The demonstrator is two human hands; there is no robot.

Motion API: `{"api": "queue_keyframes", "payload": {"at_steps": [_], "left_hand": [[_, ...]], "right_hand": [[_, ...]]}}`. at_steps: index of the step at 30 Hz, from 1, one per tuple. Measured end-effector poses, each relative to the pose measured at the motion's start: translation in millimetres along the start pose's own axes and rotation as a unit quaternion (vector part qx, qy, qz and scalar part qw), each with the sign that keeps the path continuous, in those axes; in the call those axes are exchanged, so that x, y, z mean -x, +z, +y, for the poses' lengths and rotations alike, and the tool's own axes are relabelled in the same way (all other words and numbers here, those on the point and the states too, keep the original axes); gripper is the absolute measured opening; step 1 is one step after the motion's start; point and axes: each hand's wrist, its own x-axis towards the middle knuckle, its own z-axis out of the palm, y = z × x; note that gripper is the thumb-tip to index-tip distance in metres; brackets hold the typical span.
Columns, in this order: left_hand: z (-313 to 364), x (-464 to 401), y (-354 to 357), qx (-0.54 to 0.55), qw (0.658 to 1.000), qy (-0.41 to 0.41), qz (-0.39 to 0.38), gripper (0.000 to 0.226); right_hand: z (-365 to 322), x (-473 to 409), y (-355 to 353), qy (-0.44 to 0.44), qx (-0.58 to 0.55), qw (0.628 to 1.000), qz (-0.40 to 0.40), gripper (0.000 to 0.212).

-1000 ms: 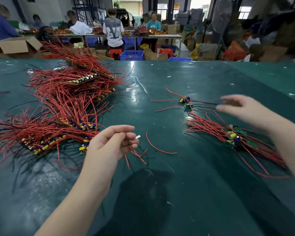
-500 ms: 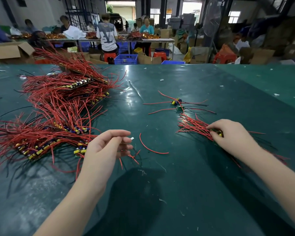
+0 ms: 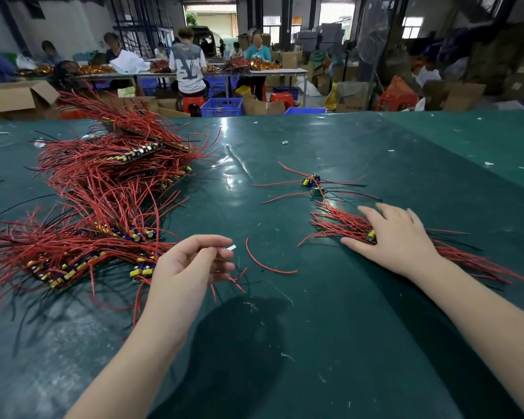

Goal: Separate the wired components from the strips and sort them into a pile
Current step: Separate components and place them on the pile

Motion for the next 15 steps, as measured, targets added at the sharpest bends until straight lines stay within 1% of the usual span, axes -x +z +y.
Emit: {"api": "queue_keyframes", "payload": {"at_steps": [1, 3, 7, 12, 15], "left_hand": [[0, 0, 0, -0.002, 1.000, 0.000, -0.001, 0.033], [0, 0, 0, -0.006, 1.000, -0.001, -0.001, 0.033], [0, 0, -1, -0.012, 1.000, 0.002, 0.001, 0.032], [1, -1, -2, -0.012, 1.000, 0.002, 0.005, 0.033], [0, -3, -5, -0.035, 0.999, 0.001, 0.004, 0.032]], "right_hand": [[1, -1, 0, 0.023, 0.003, 1.000, -0.018, 0.074], [3, -2, 0, 0.029, -0.002, 0.999, -0.022, 0.065], [7, 5, 1, 0.009, -0.026, 0.999, 0.026, 0.045], [22, 21, -3, 0.014, -0.071, 0.997, 0.038, 0.039], [31, 34, -8, 0.034, -0.057, 0.997, 0.035, 0.042]]}}
